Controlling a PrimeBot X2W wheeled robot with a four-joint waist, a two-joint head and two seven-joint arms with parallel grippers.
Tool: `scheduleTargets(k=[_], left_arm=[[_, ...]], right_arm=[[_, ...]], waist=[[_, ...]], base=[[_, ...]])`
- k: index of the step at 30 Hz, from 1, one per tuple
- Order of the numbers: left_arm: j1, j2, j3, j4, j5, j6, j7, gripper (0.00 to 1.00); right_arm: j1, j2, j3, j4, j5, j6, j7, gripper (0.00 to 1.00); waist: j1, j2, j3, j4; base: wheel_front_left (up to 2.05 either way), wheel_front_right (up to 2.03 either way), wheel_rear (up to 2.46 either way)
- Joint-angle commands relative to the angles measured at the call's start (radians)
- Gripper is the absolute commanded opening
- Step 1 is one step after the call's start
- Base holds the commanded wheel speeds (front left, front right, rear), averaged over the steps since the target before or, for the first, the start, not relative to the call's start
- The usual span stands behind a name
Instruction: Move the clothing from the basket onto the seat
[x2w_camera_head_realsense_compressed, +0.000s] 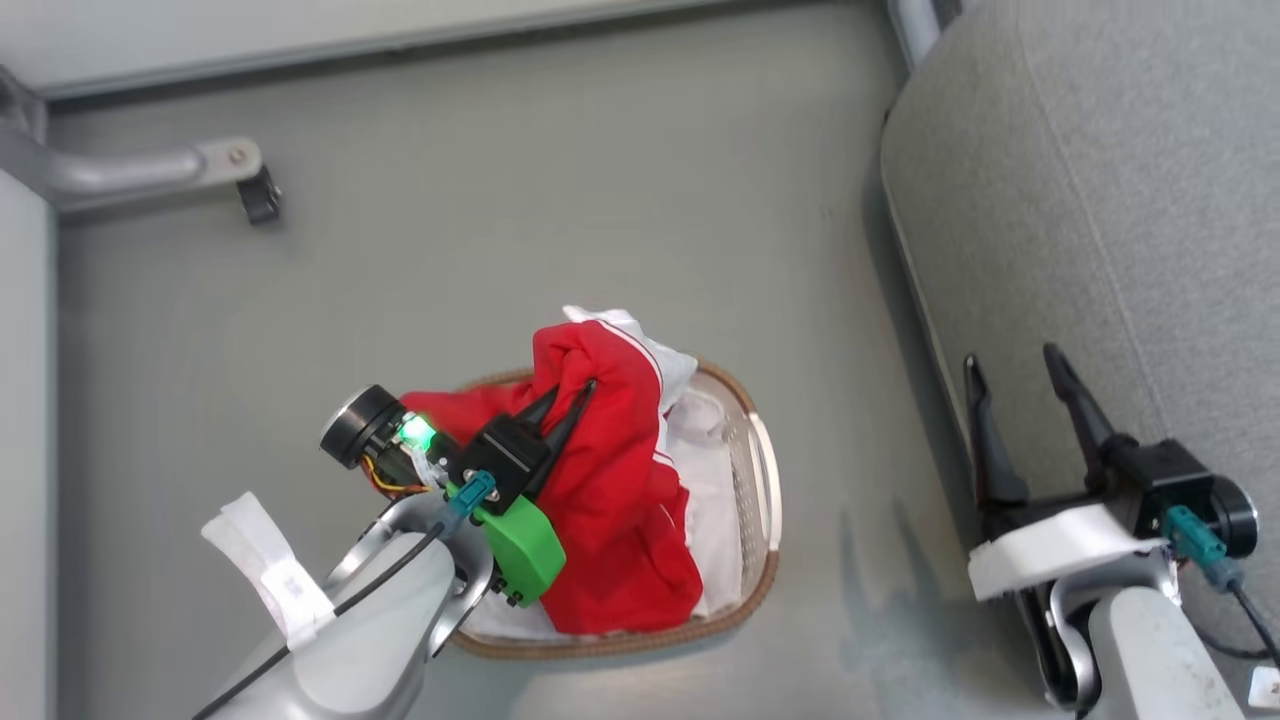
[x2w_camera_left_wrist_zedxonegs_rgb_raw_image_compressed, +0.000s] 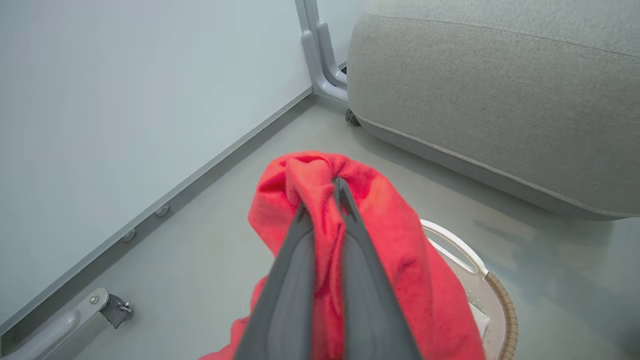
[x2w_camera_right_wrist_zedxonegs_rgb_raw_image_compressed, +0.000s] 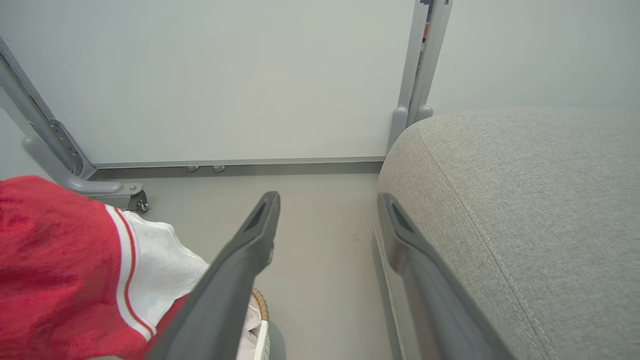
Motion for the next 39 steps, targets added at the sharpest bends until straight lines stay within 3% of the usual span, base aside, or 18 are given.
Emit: scheduleTargets(k=[1,11,22,39], left_arm=[[-0.014,0.013,-0.018,-0.018,-0.011,-0.003,-0.001,0.0],[-0.156,0.076,-0.117,-0.131,-0.19,-0.003,0.059,0.0],[-0.318,0.089,-0.088,-0.173,-0.292,-0.003,0.081,0.0],[-0.402,0.079,-0.104,-0.214,-0.314,-0.003,0.112,0.0]], right_arm=[[0.03,-0.005,0.003,0.007,-0.008,-0.001,-0.005,1.0],[0.093,-0.005,0.035,0.019,-0.003,-0.001,-0.005,1.0],[0.07,-0.005,0.087,0.016,-0.02,-0.001,-0.005,1.0],[-0.092,-0.005,0.309,0.05,-0.116,-0.001,-0.005,1.0]], waist=[[0.0001,0.0,-0.166,0.045],[0.0001,0.0,-0.268,0.047],[0.0001,0.0,-0.285,0.035],[0.0001,0.0,-0.268,0.045]], base=[[0.0,0.0,0.0],[0.0,0.0,0.0],[0.0,0.0,0.0],[0.0,0.0,0.0]])
